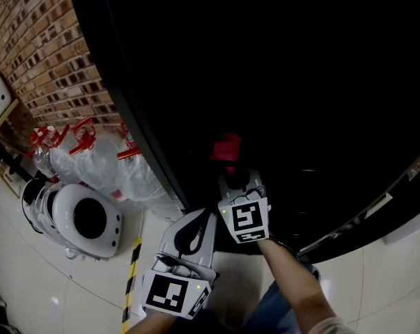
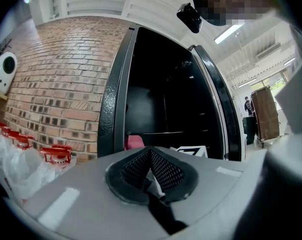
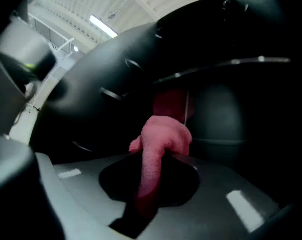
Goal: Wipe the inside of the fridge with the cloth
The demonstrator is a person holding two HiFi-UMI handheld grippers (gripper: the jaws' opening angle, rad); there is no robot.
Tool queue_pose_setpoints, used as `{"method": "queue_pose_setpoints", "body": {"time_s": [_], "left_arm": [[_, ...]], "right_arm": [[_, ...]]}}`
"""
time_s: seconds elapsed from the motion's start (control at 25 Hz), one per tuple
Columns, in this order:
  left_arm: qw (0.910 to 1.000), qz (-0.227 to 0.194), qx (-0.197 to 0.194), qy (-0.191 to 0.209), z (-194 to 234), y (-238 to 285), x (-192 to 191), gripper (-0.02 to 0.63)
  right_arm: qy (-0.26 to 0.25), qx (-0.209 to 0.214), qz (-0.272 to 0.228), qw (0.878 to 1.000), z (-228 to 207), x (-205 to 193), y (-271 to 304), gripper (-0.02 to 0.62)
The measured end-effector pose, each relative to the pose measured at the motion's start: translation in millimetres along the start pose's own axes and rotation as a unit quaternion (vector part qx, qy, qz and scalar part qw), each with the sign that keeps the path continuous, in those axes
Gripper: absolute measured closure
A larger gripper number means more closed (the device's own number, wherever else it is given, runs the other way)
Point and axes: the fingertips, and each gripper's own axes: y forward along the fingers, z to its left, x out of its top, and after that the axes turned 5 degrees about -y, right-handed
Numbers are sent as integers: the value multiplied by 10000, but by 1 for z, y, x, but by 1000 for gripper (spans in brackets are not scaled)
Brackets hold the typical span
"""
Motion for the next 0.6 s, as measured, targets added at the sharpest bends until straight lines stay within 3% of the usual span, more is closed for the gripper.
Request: {"method": "queue_pose_setpoints", "body": {"time_s": [0.28,0.6], "left_arm": [[10000,22,-39,81,1,-8,1,600],[9998,-46,-154,98,0,-6,11,600]], "right_arm": [[-259,-401,436,9979,-34,-35,49,537],[-26,-740,799,9940,-57,-60,70,537]]}}
